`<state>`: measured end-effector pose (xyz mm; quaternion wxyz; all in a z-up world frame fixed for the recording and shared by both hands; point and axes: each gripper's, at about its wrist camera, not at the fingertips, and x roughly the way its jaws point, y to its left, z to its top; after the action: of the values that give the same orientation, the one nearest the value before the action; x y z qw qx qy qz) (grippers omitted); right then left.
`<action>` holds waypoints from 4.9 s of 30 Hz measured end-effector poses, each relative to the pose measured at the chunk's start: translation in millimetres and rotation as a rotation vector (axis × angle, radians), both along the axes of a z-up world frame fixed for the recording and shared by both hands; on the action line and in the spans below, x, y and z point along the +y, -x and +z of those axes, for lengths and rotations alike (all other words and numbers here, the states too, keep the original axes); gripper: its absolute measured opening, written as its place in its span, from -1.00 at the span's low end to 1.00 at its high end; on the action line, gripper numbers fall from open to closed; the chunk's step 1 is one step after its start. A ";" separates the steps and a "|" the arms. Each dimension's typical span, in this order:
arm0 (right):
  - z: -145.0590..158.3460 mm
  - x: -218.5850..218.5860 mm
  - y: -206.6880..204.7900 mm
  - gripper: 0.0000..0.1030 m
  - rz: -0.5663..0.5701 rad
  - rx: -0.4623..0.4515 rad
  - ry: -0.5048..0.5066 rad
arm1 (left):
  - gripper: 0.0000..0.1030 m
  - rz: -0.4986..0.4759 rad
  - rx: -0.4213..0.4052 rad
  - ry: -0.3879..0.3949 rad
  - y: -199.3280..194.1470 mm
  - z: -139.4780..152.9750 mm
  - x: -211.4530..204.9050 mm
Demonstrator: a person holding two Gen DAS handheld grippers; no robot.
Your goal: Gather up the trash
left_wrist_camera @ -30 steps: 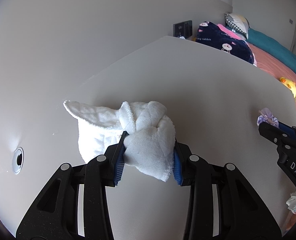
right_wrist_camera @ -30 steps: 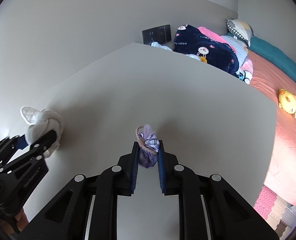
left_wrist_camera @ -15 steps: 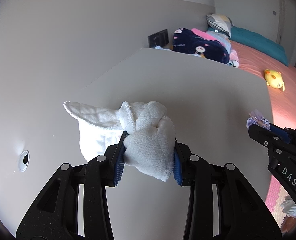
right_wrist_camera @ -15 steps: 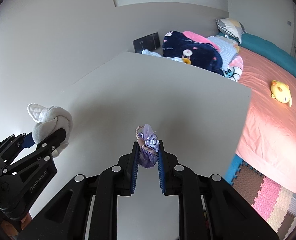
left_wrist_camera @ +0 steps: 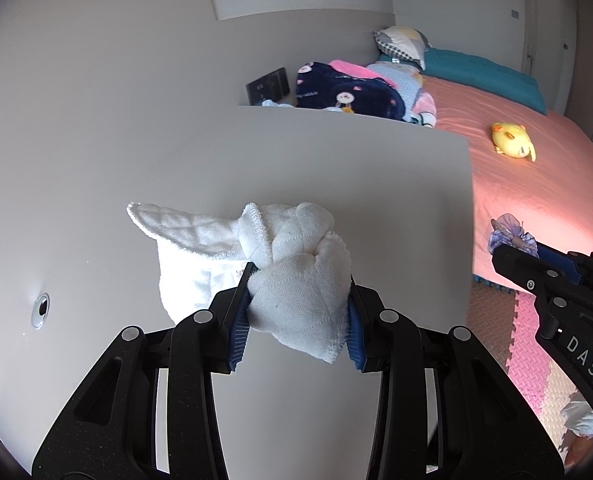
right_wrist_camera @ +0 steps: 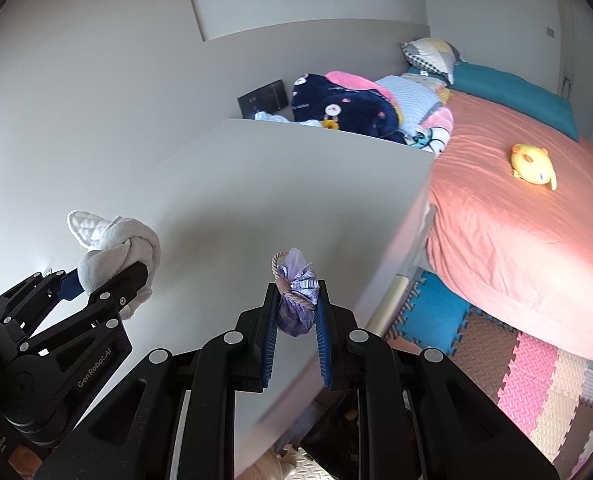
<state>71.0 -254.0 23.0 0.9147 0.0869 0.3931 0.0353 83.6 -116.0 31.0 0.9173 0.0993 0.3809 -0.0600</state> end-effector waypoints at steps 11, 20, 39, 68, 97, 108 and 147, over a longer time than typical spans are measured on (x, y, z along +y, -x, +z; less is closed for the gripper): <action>-1.1 -42.3 53.4 -0.63 -0.073 -0.026 -0.007 | -0.25 -0.108 -0.008 0.006 33.1 0.0 -52.2; -4.5 -79.9 86.3 -0.63 -0.153 -0.030 0.002 | -0.24 -0.202 -0.003 -0.005 57.9 -6.6 -94.9; -25.3 -136.1 116.5 -0.62 -0.265 0.035 0.010 | -0.20 -0.395 0.083 -0.009 81.7 -29.3 -147.4; -25.2 -145.9 120.2 0.37 -0.317 0.040 0.052 | 0.83 -0.377 0.059 -0.107 84.5 -27.0 -131.0; -17.9 -21.1 68.5 0.82 -0.159 0.035 0.009 | 0.83 -0.155 0.129 0.039 56.8 -21.5 5.4; -19.5 6.7 57.7 0.82 -0.115 0.043 0.005 | 0.83 -0.096 0.122 0.074 57.3 -17.1 38.4; -12.6 -12.7 64.8 0.82 -0.144 0.026 -0.011 | 0.87 -0.139 0.097 0.063 59.5 -14.3 19.0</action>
<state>6.3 -266.7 10.4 0.9092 0.1203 0.3976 -0.0294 24.1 -97.1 16.7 0.8940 0.0938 0.4151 -0.1402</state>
